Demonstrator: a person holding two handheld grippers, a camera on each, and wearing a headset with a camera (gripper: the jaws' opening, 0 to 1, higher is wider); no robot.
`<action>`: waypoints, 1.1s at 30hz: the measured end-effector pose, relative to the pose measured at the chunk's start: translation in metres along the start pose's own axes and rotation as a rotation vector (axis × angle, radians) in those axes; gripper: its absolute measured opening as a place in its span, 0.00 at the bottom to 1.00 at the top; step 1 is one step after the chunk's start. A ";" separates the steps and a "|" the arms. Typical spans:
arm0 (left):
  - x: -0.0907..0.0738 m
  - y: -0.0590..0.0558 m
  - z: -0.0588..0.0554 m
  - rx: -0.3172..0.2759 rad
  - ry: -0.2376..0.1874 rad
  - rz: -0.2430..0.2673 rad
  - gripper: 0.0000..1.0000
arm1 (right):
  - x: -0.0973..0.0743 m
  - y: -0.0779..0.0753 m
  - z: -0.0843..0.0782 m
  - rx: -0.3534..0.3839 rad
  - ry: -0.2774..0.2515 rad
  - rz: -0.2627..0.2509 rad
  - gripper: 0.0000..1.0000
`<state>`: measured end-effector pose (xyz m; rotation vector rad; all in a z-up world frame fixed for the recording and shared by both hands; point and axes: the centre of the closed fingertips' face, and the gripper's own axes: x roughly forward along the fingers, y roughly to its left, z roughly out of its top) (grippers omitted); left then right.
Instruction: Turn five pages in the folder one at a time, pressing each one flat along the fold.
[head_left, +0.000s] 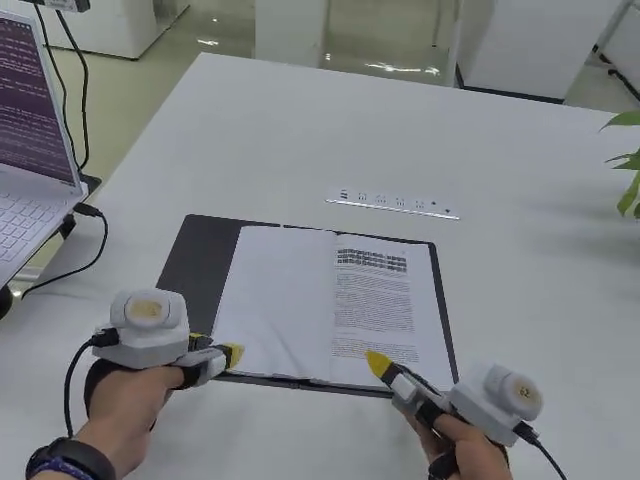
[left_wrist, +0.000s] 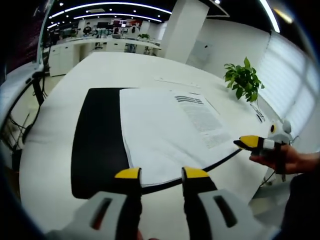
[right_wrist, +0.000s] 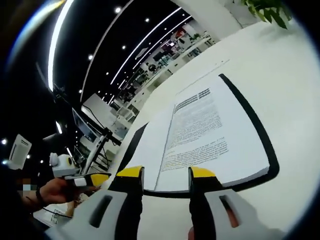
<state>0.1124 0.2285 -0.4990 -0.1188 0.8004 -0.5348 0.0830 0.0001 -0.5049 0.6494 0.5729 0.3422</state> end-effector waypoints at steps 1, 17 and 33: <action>-0.002 0.000 -0.001 0.006 0.001 -0.001 0.31 | -0.003 -0.001 0.000 -0.008 0.005 -0.001 0.35; -0.046 -0.006 -0.003 0.203 0.027 -0.029 0.40 | -0.046 -0.008 -0.004 -0.247 0.099 -0.024 0.51; -0.086 -0.010 0.002 0.333 0.008 0.013 0.59 | -0.085 0.003 0.009 -0.382 0.059 -0.069 0.60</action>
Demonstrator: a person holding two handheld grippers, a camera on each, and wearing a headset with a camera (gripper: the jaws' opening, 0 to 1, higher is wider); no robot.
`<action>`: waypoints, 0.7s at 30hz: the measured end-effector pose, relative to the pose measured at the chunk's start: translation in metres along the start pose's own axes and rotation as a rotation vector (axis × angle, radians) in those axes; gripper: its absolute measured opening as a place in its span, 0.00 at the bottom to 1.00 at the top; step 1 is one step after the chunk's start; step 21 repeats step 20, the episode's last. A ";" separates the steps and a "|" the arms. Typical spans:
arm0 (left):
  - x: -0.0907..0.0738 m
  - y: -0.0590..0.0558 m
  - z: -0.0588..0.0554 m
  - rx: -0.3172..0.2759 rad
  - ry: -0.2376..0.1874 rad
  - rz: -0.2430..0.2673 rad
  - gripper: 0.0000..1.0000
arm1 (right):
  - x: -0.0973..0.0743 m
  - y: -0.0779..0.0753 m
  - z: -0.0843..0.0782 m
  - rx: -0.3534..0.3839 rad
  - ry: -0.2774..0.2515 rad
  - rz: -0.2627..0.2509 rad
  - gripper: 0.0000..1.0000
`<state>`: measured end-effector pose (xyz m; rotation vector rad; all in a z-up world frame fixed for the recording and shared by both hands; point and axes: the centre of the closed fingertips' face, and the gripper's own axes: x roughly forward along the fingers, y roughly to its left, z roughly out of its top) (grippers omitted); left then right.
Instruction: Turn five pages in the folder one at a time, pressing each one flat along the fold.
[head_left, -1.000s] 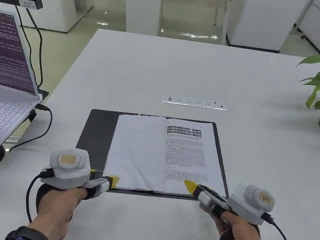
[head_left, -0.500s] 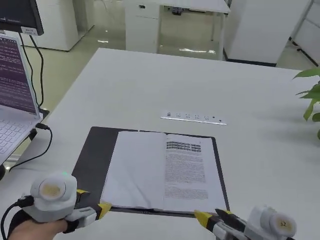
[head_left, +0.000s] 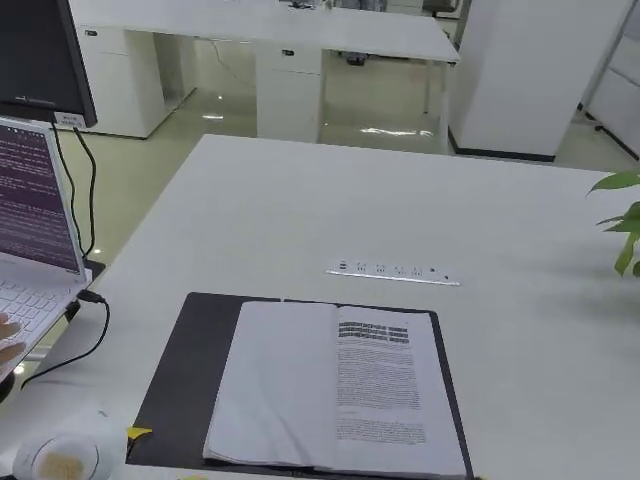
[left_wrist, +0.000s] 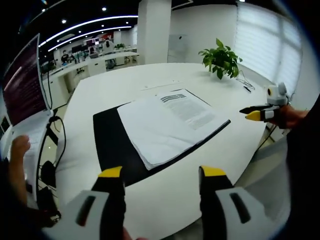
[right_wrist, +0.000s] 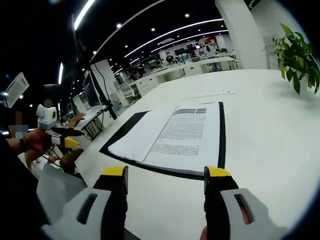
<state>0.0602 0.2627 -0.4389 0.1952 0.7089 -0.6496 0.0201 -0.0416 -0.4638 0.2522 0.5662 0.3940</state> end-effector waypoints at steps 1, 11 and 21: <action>0.000 -0.001 0.001 0.001 -0.004 0.000 0.59 | 0.000 0.000 0.001 -0.005 0.003 0.003 0.61; 0.002 -0.007 0.016 -0.056 -0.065 -0.003 0.63 | 0.003 0.002 0.011 -0.008 -0.006 0.018 0.61; -0.002 -0.003 0.019 -0.066 -0.082 0.005 0.65 | 0.003 0.006 0.007 -0.016 0.004 0.025 0.62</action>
